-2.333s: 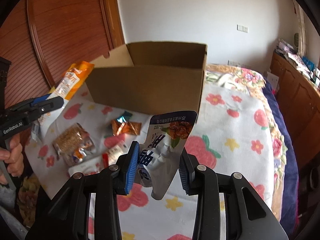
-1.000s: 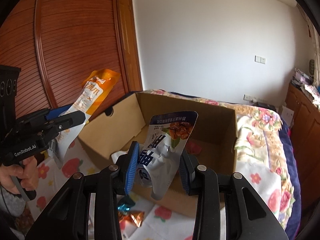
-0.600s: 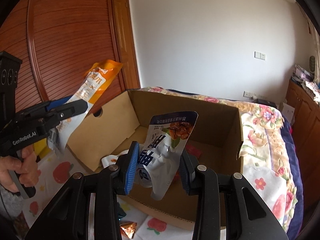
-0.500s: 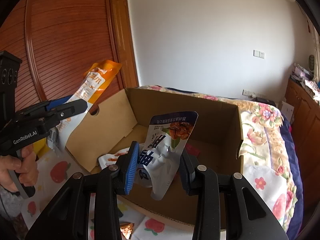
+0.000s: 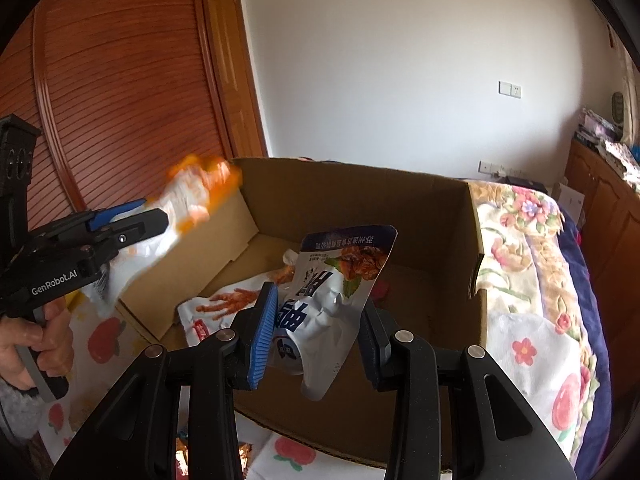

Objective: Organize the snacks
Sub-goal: 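Carry both packets over the cardboard box and release them inside, then withdraw both tools from the box toward remaining snacks, then grasp red-white pouch with right tool while left tool grasps the large granola bar, then carry granola bar and red-white pouch over the box and open both tools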

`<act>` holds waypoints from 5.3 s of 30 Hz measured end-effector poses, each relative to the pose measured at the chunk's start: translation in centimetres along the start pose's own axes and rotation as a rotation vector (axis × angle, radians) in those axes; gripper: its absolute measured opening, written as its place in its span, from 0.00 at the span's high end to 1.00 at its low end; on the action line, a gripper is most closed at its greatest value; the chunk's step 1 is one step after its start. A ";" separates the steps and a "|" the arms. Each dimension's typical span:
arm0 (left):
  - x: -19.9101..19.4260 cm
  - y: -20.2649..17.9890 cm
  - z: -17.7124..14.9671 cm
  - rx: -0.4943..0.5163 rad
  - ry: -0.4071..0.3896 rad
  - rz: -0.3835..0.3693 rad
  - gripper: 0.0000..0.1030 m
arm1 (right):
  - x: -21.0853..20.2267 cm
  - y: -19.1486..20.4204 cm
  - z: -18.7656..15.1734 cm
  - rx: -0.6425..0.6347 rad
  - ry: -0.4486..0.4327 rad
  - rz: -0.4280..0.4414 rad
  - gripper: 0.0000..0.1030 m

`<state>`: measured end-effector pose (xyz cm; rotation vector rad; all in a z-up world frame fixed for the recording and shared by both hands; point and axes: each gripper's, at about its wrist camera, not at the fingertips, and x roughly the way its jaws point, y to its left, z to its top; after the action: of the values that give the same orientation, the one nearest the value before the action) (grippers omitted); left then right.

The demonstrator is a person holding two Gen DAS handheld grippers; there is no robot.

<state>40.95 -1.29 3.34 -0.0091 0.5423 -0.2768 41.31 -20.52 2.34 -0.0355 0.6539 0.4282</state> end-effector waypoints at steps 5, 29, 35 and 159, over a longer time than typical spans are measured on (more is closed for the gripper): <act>-0.6 0.2 0.0 0.002 -0.008 0.004 0.51 | 0.2 0.1 0.1 -0.015 0.012 -0.007 0.56; -10.9 -0.3 -5.2 0.059 0.045 -0.002 0.49 | -10.9 6.2 -4.0 -0.017 -0.001 0.012 0.55; -12.1 0.0 -7.5 0.062 0.072 -0.002 0.48 | -12.2 8.3 -6.2 -0.020 0.019 0.009 0.54; -14.2 -1.8 -17.2 0.068 0.221 -0.030 0.61 | -11.7 8.2 -16.4 0.087 0.093 0.137 1.00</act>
<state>20.03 1.78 -4.04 0.0798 0.7526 -0.3271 20.17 -20.09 -2.95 0.0728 0.7691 0.5315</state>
